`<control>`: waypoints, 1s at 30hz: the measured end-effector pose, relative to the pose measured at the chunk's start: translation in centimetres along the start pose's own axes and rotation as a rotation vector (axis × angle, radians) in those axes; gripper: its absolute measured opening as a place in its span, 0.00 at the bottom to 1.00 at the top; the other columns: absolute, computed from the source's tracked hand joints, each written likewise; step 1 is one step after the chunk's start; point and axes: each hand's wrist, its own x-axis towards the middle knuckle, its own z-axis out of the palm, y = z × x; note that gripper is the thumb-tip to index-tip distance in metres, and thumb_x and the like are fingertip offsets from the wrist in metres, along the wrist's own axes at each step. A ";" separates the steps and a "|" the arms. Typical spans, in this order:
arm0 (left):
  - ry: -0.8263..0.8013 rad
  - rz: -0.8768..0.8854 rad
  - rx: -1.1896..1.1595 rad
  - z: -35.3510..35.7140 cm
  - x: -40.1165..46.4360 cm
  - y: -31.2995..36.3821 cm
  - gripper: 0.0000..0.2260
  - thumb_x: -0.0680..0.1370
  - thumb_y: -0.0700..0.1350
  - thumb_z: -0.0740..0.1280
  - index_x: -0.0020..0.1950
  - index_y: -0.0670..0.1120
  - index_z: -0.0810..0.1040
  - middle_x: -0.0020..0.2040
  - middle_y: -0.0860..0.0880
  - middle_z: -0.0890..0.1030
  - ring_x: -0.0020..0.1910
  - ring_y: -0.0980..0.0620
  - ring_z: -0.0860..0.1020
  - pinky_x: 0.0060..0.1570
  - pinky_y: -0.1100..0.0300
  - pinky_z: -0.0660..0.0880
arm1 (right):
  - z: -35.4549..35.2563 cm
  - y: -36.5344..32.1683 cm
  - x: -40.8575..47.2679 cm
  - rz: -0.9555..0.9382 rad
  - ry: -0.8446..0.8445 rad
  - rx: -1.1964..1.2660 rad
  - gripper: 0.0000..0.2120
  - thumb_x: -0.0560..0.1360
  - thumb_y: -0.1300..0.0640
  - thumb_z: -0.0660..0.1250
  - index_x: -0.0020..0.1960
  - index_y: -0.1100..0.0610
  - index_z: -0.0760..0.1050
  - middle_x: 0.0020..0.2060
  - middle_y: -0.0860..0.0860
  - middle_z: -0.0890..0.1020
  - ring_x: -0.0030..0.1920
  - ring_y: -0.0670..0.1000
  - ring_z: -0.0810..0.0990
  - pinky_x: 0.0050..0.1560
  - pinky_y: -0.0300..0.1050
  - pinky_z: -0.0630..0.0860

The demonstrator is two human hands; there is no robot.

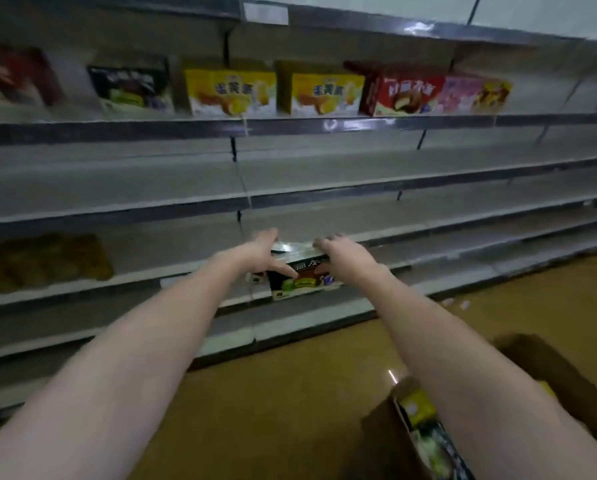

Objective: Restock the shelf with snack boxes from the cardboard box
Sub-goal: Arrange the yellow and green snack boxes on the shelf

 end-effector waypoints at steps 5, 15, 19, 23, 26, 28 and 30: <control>0.060 -0.098 0.031 -4.9 -5.9 -7.5 0.46 0.59 0.66 0.79 0.70 0.49 0.64 0.68 0.44 0.71 0.64 0.44 0.71 0.63 0.44 0.72 | -0.4 -7.8 3.5 -0.094 -0.010 -0.018 0.24 0.75 0.52 0.72 0.68 0.54 0.70 0.61 0.54 0.76 0.62 0.57 0.73 0.58 0.53 0.74; 0.438 -0.284 0.013 -11.5 -16.6 -21.1 0.14 0.76 0.49 0.72 0.60 0.51 0.76 0.58 0.46 0.78 0.57 0.47 0.75 0.57 0.51 0.74 | -0.9 -20.2 7.8 -0.121 -0.229 -0.027 0.31 0.72 0.45 0.71 0.72 0.43 0.64 0.61 0.51 0.79 0.56 0.56 0.79 0.59 0.53 0.76; 0.466 -0.407 0.132 -14.2 -18.8 -23.1 0.16 0.78 0.55 0.68 0.66 0.60 0.72 0.67 0.42 0.69 0.68 0.37 0.66 0.70 0.42 0.61 | -2.2 -25.6 9.6 -0.154 -0.194 0.021 0.29 0.76 0.57 0.66 0.74 0.58 0.60 0.60 0.60 0.77 0.54 0.59 0.76 0.53 0.52 0.77; 0.425 -0.405 0.276 -17.3 -20.2 -25.0 0.15 0.80 0.50 0.66 0.66 0.54 0.71 0.67 0.43 0.73 0.71 0.40 0.65 0.72 0.40 0.57 | -4.1 -30.0 11.8 -0.229 -0.094 0.024 0.18 0.77 0.58 0.62 0.65 0.60 0.69 0.52 0.58 0.78 0.46 0.56 0.74 0.45 0.47 0.73; 0.384 -0.438 0.278 -20.0 -20.5 -27.3 0.17 0.79 0.48 0.66 0.67 0.48 0.70 0.65 0.44 0.77 0.64 0.42 0.74 0.65 0.46 0.69 | -5.0 -32.9 13.9 -0.268 -0.045 0.056 0.16 0.76 0.58 0.61 0.63 0.56 0.72 0.54 0.58 0.79 0.51 0.59 0.77 0.52 0.50 0.77; 0.385 -0.450 0.227 -22.0 -20.9 -28.7 0.19 0.80 0.46 0.66 0.69 0.44 0.68 0.67 0.41 0.75 0.64 0.41 0.74 0.62 0.49 0.72 | -5.6 -35.0 15.5 -0.292 -0.012 0.076 0.18 0.75 0.56 0.61 0.64 0.48 0.71 0.56 0.56 0.80 0.53 0.59 0.78 0.56 0.54 0.77; 0.377 -0.447 0.194 -24.1 -21.2 -30.3 0.21 0.81 0.45 0.64 0.73 0.45 0.66 0.70 0.42 0.72 0.66 0.43 0.73 0.63 0.50 0.70 | -6.5 -37.3 17.3 -0.323 0.022 0.070 0.19 0.73 0.53 0.61 0.63 0.42 0.72 0.55 0.54 0.80 0.53 0.58 0.78 0.56 0.57 0.78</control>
